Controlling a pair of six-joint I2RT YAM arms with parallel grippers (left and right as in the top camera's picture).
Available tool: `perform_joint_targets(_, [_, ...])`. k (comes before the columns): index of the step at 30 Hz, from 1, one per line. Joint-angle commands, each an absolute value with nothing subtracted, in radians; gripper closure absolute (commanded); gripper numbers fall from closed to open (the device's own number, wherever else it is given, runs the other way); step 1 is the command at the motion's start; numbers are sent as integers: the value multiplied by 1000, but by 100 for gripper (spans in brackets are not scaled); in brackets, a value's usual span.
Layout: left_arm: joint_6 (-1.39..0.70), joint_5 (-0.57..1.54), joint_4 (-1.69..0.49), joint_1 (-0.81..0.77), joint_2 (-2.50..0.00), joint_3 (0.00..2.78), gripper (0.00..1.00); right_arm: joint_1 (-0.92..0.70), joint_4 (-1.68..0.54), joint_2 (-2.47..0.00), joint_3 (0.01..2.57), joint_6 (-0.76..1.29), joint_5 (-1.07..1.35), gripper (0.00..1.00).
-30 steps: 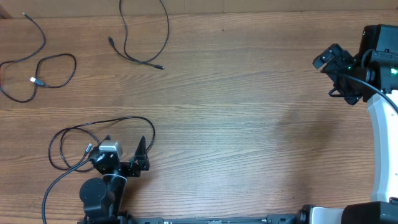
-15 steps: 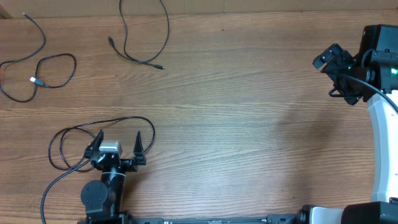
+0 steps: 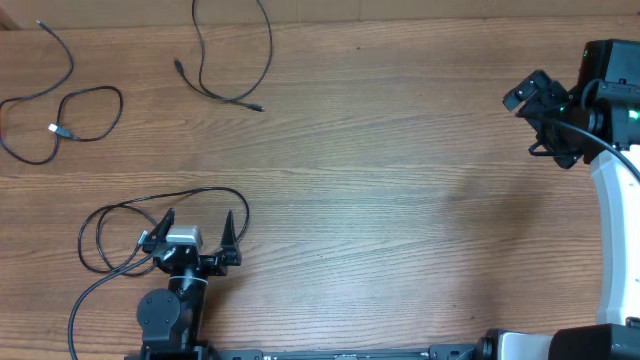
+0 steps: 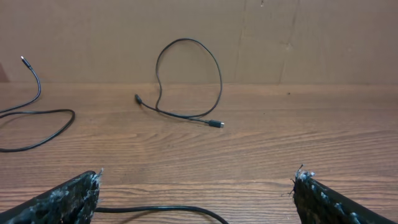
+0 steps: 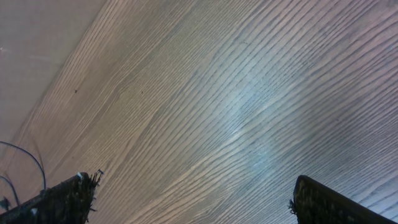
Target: Untangle cables
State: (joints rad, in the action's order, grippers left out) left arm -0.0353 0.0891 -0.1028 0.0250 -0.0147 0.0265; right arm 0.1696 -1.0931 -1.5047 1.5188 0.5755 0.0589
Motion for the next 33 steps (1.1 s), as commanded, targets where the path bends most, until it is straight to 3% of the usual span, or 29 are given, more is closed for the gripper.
perform_joint_targets(1, [-23, 78, -94, 23, -4, 15, 0, 169, -1090, -1503, 1538, 571, 46, 0])
perform_joint_targets(23, [-22, 78, -94, 23, -4, 15, 1, 137, -1110, -1453, 1512, 568, 26, 0])
perform_joint_targets(28, [-23, 78, -94, 23, -4, 15, 0, 22, -882, -1244, 1274, 563, -152, 0])
perform_joint_targets(33, [-22, 78, -94, 23, -4, 15, 1, 5, -624, -941, 918, 540, -156, 0])
